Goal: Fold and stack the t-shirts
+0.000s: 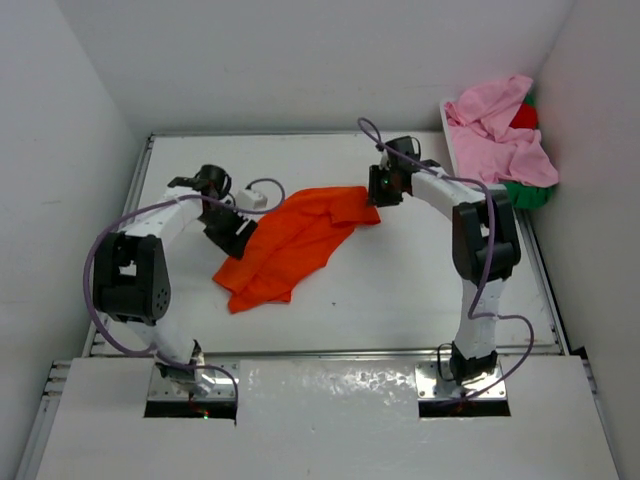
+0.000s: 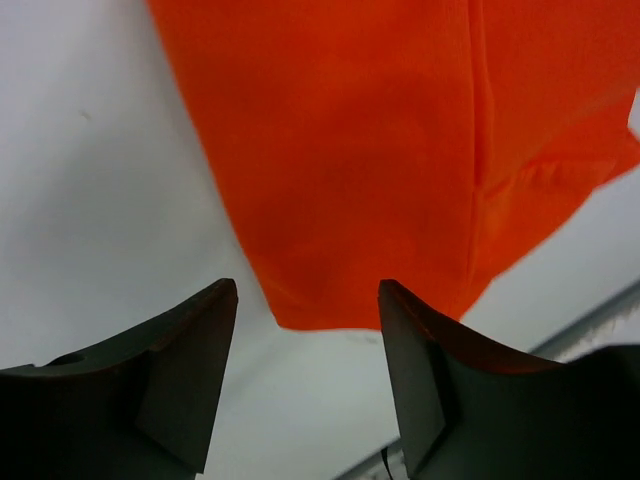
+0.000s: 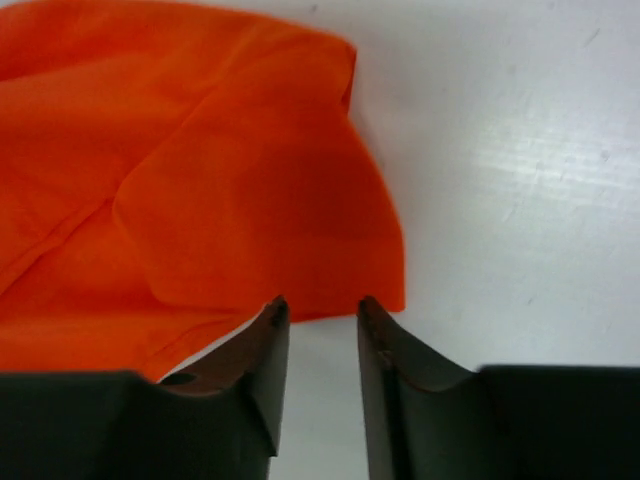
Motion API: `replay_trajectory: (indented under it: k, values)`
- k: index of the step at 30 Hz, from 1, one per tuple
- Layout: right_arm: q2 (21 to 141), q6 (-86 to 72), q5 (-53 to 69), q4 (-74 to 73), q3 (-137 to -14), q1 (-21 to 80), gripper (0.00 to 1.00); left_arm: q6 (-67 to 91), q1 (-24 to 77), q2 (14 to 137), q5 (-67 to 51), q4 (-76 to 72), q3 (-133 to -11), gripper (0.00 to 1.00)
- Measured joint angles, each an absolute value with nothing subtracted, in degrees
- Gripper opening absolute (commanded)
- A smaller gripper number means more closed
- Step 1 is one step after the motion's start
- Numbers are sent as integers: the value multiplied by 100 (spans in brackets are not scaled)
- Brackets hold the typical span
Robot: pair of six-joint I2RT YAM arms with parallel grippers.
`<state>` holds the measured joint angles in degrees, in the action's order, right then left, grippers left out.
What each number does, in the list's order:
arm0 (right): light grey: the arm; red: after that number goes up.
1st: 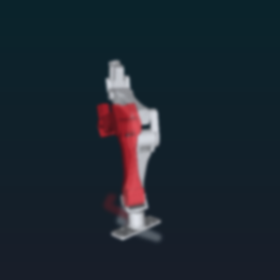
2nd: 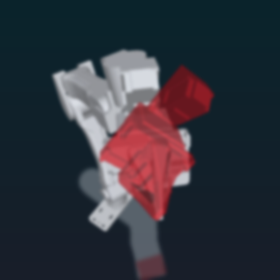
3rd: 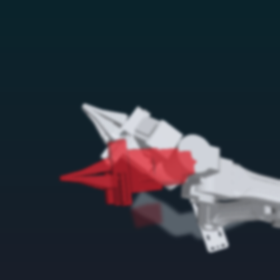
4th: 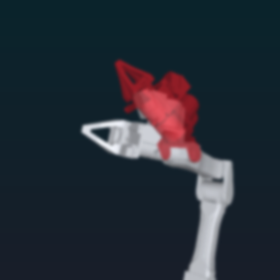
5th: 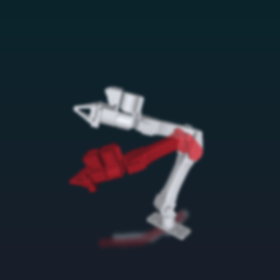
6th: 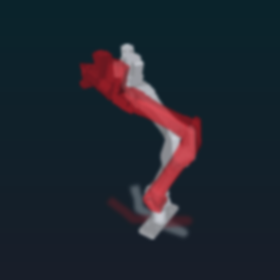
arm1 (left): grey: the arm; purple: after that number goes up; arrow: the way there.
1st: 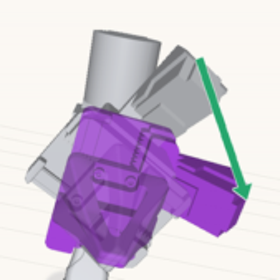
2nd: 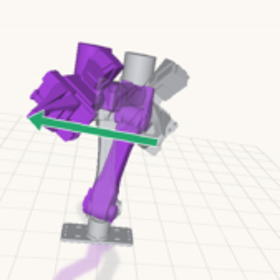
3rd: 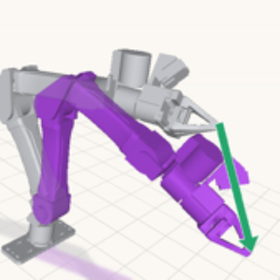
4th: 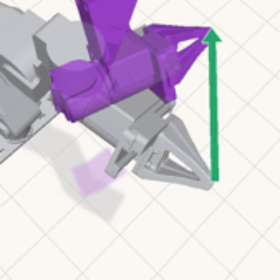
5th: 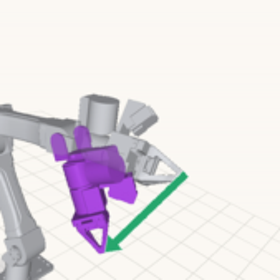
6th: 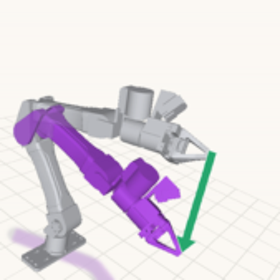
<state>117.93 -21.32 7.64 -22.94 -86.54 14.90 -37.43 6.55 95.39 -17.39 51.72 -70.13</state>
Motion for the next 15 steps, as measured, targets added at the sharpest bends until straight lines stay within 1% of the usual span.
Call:
replay_trajectory:
  k: [1, 2, 9, 15]
  values:
    - [11662, -2115, 777, -2237, -8458, 1529, 30, -3824, 648, 9533, -1673, 5321, -6855, 57]
    - [11570, -2121, 775, -2231, -8344, 1555, 37, -3887, 655, 9520, -1649, 5448, -6781, 58]
    - [11513, -2106, 473, -2108, -8326, 1584, 37, -4018, 1072, 8713, -1667, 5572, -6392, 63]
    - [11839, -1992, 399, -2102, -8392, 1540, 37, -3922, 1337, 8737, -1601, 5555, -5907, 64]
